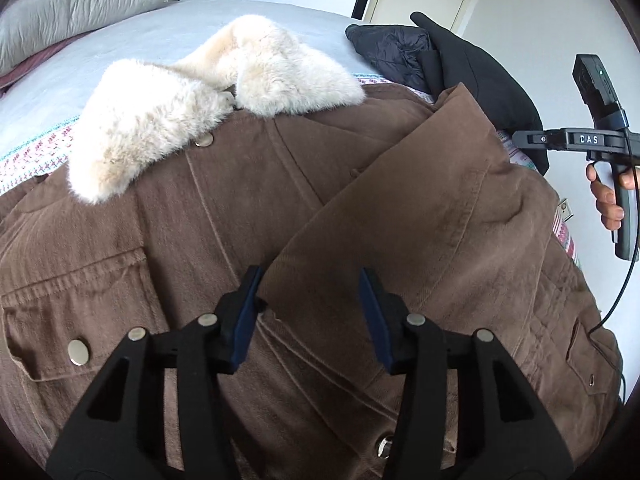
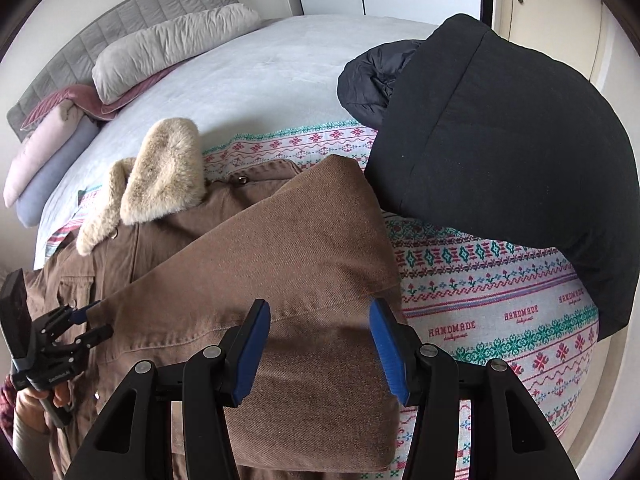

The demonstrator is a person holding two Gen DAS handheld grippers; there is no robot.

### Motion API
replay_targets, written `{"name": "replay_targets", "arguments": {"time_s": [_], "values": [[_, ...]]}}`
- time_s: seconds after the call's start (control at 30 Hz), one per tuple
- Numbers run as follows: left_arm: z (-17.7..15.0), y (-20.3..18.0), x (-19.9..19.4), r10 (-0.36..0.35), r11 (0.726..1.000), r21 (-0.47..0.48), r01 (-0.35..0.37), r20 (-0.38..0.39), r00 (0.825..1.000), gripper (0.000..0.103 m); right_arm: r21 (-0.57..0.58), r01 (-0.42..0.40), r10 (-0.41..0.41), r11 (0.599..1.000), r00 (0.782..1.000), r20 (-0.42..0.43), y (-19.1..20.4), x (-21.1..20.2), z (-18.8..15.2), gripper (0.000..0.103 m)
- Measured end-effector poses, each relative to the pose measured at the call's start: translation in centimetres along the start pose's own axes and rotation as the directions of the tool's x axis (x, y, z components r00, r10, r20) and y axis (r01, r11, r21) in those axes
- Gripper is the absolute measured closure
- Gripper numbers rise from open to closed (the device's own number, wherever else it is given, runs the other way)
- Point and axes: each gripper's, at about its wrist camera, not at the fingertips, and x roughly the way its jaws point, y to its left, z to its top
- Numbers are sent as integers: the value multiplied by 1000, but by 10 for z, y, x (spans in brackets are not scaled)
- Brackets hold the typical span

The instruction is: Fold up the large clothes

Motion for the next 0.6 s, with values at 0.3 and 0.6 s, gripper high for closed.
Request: {"name": "replay_targets", "arguments": {"time_s": [0.3,0.6], "values": [[45,14,-58,113,984,-154,-86,180,977,96,26,0,-1,1000,999,43,-4,-1,10,51],[59,26,-42,171,964,-234,-128,174,970,76,91,11,-22,996,993,116,-14,12,25,51]]}}
